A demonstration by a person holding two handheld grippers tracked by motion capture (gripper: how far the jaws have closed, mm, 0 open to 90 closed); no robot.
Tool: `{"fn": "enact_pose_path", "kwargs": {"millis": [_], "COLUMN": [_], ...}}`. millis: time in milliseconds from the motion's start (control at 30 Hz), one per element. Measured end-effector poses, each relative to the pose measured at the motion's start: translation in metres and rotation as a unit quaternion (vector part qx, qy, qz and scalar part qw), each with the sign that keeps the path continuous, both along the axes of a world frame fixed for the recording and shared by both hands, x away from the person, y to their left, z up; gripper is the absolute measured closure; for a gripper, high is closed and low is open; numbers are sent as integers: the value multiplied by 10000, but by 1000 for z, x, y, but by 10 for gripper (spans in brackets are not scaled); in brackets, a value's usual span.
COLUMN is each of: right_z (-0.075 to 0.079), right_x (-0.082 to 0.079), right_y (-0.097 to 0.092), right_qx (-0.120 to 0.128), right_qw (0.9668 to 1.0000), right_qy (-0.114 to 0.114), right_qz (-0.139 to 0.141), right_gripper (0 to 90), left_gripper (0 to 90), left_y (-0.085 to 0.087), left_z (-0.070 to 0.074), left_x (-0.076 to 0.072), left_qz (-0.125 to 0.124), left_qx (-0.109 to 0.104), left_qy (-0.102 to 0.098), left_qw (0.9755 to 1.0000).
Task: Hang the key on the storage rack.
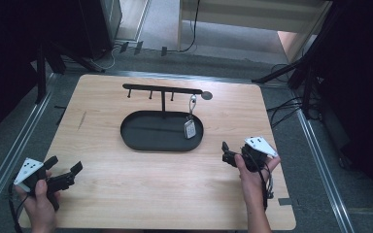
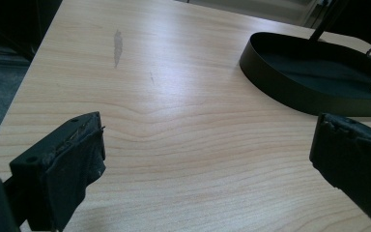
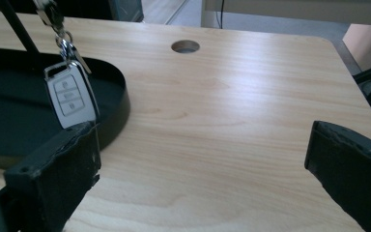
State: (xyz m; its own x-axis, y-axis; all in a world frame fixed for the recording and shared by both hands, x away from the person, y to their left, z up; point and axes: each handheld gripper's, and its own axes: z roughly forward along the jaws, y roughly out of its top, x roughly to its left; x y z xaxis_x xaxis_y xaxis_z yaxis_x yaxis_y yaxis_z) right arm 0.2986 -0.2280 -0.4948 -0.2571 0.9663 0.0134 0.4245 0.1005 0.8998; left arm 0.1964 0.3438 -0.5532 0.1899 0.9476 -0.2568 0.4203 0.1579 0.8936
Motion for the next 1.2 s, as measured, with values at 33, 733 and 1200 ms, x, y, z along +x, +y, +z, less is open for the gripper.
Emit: {"fn": "enact_pose_path", "kwargs": {"millis": [33,733,1200], "right_z": [-2,-42,-49], "right_x": [-2,-39,-63], "right_y": [-4,-72,-107], "right_qx": [-12,168,299], "right_qw": [10000,9980,9954], "right_qy": [-8,104,99], "right_qz": [-22,-592,-903], "right_gripper": [0,0,0], "left_gripper": [0,0,0], "left_y": [0,-1,-1], "left_z": [0,0,0], "left_x": [0,0,0], "left_qz": [-1,10,-8], "left_qx": [3,36,57], "left_qy": [-1,-4,4], "left_qw": [10000,10000,10000]}}
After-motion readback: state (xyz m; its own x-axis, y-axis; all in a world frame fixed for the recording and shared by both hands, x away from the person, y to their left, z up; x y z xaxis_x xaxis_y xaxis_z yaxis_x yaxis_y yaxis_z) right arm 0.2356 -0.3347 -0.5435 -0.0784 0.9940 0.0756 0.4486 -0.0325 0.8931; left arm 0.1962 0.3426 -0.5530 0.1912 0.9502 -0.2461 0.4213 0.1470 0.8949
